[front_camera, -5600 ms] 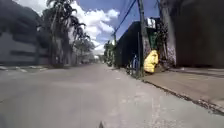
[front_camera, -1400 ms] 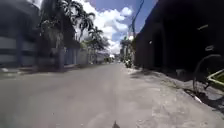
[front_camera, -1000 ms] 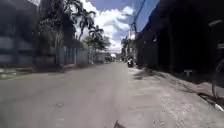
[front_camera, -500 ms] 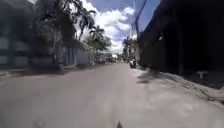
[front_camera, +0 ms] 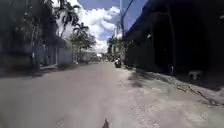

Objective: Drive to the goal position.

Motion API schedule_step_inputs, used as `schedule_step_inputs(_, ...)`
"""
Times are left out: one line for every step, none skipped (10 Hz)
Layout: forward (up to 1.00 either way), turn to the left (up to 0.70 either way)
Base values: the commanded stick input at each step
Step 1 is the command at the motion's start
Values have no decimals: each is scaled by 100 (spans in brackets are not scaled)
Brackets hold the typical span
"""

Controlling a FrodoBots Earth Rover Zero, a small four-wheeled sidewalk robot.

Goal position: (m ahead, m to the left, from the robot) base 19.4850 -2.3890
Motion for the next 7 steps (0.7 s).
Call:
schedule_step_inputs(100,0)
schedule_step_inputs(100,0)
schedule_step_inputs(100,0)
schedule_step_inputs(100,0)
schedule_step_inputs(100,0)
schedule_step_inputs(100,0)
schedule_step_inputs(100,0)
